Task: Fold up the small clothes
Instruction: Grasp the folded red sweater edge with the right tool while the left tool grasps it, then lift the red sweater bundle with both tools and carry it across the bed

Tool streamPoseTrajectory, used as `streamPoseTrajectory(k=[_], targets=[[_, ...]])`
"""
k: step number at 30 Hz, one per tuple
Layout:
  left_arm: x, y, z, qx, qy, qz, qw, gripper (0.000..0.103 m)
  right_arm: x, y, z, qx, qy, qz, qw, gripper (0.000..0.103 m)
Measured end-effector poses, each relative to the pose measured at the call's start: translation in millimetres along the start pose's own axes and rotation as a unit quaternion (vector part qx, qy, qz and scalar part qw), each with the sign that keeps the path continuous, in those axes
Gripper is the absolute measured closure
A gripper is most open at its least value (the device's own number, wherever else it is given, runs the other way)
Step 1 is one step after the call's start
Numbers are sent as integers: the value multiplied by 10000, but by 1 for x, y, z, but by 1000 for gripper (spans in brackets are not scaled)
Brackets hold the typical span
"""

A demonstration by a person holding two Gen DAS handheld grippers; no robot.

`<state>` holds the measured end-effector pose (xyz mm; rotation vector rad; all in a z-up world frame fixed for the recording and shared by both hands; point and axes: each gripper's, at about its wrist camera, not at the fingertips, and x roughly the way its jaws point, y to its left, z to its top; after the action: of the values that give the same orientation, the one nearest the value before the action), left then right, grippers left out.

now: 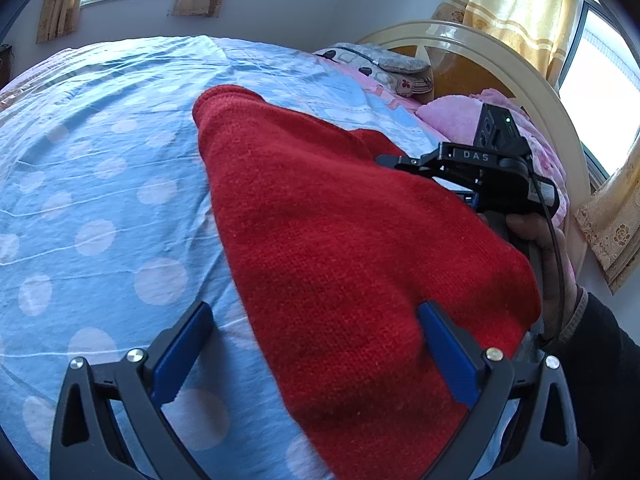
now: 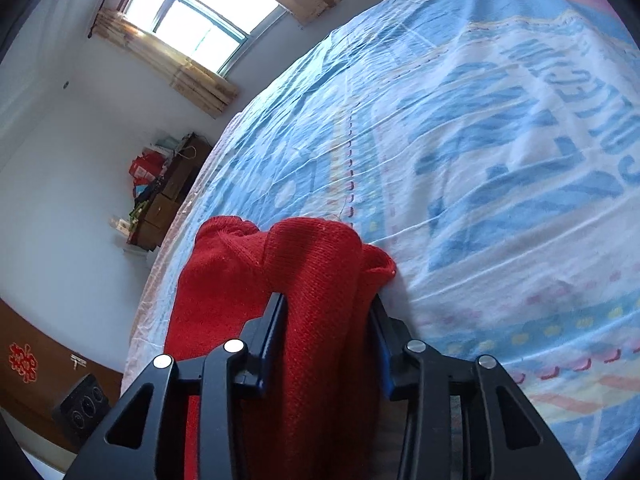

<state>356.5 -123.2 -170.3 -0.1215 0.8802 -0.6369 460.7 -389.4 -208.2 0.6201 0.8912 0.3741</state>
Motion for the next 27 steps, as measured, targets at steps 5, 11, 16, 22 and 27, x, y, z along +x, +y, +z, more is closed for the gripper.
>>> streamPoseTrajectory(k=[5, 11, 16, 22, 27], targets=[[2, -2, 2, 50, 42, 73, 10000, 0, 3, 8, -2, -206, -17, -289, 9994, 65], [2, -6, 4, 145, 84, -71, 9998, 16, 1, 24, -9, -503, -230, -649, 9964, 73], [-6, -18, 0, 344, -30, 63, 9994, 34, -4, 32, -15, -550, -383, -823, 9944, 76], [-19, -34, -4, 786, -148, 503, 9955, 56, -23, 51, -31, -727, -748, -949, 9900, 77], [-34, -33, -7, 759, -121, 643, 9950, 60, -43, 63, -49, -685, -893, -843, 9901, 77]])
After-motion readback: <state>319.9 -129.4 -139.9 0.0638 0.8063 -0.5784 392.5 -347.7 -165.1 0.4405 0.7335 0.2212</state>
